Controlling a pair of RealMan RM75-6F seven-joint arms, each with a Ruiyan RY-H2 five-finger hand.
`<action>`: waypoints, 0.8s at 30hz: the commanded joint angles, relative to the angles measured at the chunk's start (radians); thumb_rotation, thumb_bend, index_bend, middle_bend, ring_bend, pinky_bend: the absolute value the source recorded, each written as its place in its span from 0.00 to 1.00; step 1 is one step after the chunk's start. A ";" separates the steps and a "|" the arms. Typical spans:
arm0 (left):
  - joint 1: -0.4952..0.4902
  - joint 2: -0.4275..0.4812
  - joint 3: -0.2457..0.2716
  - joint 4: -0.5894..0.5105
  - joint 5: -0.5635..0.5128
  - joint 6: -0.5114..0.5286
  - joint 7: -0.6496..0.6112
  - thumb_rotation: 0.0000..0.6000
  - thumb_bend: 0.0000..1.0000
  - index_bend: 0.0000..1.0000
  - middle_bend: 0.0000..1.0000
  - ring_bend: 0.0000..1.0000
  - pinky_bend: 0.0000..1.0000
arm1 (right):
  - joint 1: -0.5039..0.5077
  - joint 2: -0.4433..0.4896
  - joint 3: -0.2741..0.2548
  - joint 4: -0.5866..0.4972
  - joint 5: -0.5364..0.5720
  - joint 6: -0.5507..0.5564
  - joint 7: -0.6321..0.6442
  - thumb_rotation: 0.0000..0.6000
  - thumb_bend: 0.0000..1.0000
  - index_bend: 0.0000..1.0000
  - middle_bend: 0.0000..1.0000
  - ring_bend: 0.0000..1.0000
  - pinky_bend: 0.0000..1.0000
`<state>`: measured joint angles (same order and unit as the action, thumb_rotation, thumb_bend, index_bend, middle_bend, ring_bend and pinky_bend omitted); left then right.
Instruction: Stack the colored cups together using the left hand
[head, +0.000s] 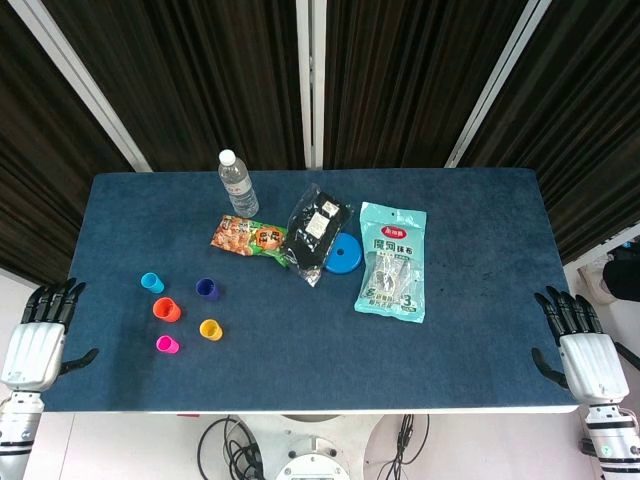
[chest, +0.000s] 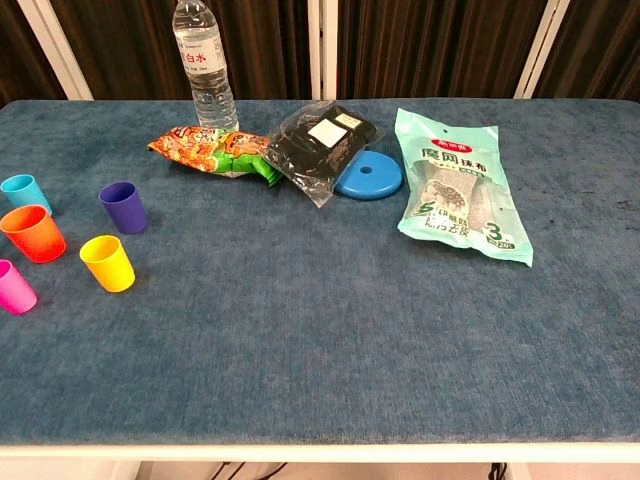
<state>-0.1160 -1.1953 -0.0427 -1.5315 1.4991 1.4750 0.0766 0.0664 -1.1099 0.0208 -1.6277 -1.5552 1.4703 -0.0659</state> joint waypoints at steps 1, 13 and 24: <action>-0.001 -0.001 -0.001 0.000 -0.002 -0.002 -0.001 1.00 0.12 0.02 0.04 0.00 0.00 | 0.002 -0.001 0.001 0.001 0.000 -0.002 -0.002 1.00 0.31 0.00 0.00 0.00 0.00; -0.019 0.019 -0.004 -0.044 0.029 -0.003 0.010 1.00 0.12 0.02 0.04 0.00 0.00 | -0.006 0.014 0.001 -0.014 -0.004 0.017 0.003 1.00 0.32 0.00 0.00 0.00 0.00; -0.180 0.075 -0.070 -0.223 0.011 -0.195 0.123 1.00 0.12 0.03 0.04 0.00 0.00 | -0.007 0.011 0.008 0.000 0.018 0.008 0.012 1.00 0.31 0.00 0.00 0.00 0.00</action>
<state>-0.2498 -1.1365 -0.0840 -1.7085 1.5263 1.3298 0.1632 0.0590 -1.0996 0.0285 -1.6269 -1.5357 1.4775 -0.0523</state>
